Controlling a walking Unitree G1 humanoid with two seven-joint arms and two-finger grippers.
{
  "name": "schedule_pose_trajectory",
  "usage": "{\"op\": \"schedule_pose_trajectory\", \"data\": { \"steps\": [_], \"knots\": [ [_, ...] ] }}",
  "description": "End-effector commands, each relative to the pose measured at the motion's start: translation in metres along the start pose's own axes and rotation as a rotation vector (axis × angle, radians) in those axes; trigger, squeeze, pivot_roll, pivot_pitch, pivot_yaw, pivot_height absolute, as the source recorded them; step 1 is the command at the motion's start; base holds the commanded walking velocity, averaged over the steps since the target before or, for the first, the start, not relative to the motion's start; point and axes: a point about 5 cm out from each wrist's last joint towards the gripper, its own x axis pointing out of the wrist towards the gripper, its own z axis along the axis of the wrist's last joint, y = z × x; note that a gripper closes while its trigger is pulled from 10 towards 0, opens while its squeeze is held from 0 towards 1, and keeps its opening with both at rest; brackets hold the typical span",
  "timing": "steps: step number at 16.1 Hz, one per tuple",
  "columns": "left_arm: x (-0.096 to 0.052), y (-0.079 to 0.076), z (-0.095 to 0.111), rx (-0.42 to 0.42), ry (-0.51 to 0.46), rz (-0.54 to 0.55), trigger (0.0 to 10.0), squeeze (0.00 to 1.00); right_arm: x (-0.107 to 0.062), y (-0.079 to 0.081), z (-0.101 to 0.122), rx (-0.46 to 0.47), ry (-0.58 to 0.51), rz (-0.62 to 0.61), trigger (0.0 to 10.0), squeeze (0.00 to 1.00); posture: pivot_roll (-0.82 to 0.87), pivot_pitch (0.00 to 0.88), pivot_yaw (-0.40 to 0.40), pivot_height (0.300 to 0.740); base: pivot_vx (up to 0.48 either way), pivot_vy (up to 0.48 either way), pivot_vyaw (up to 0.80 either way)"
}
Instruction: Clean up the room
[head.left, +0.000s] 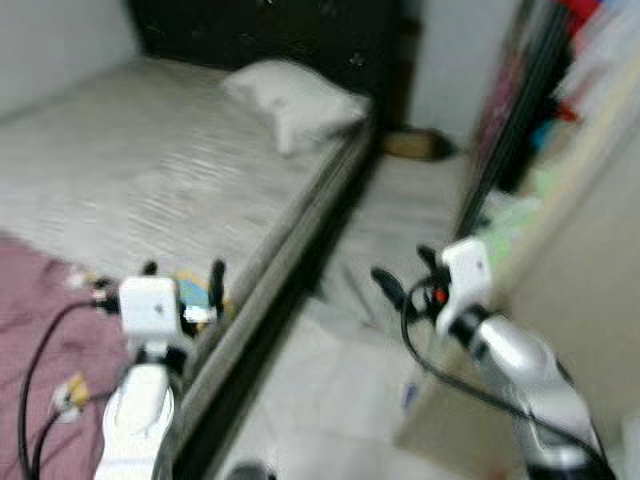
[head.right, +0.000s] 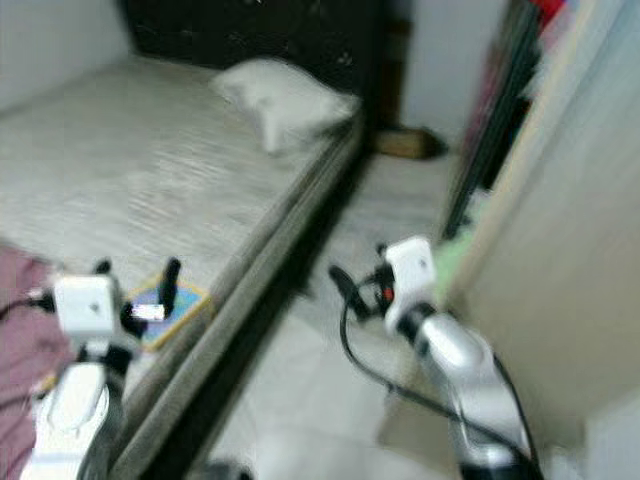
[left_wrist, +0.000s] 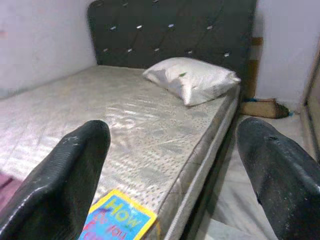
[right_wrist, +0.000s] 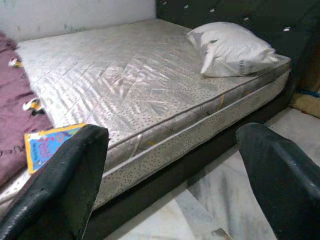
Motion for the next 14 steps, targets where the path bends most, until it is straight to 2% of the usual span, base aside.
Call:
{"op": "schedule_pose_trajectory", "data": {
  "steps": [1, 4, 14],
  "knots": [
    [0.0019, 0.0057, 0.0026, 0.011, 0.004, 0.016, 10.0, 0.0, 0.006, 0.0059, 0.0075, -0.015, -0.04, 0.015, 10.0, 0.0, -0.08, 0.0, -0.028, 0.74, 0.0, 0.0, 0.8],
    [0.0048, 0.0051, 0.0034, 0.005, 0.007, 0.009, 10.0, 0.0, 0.0089, 0.0016, 0.0112, -0.02, -0.068, -0.039, 10.0, 0.0, -0.07, 0.0, -0.027, 0.74, 0.0, 0.0, 0.8],
    [0.0093, 0.0077, 0.0052, 0.053, -0.044, 0.014, 10.0, 0.0, 0.013, 0.0091, 0.0104, -0.025, -0.089, -0.057, 10.0, 0.0, -0.07, 0.0, -0.023, 0.74, 0.0, 0.0, 0.8]
  ]
}}
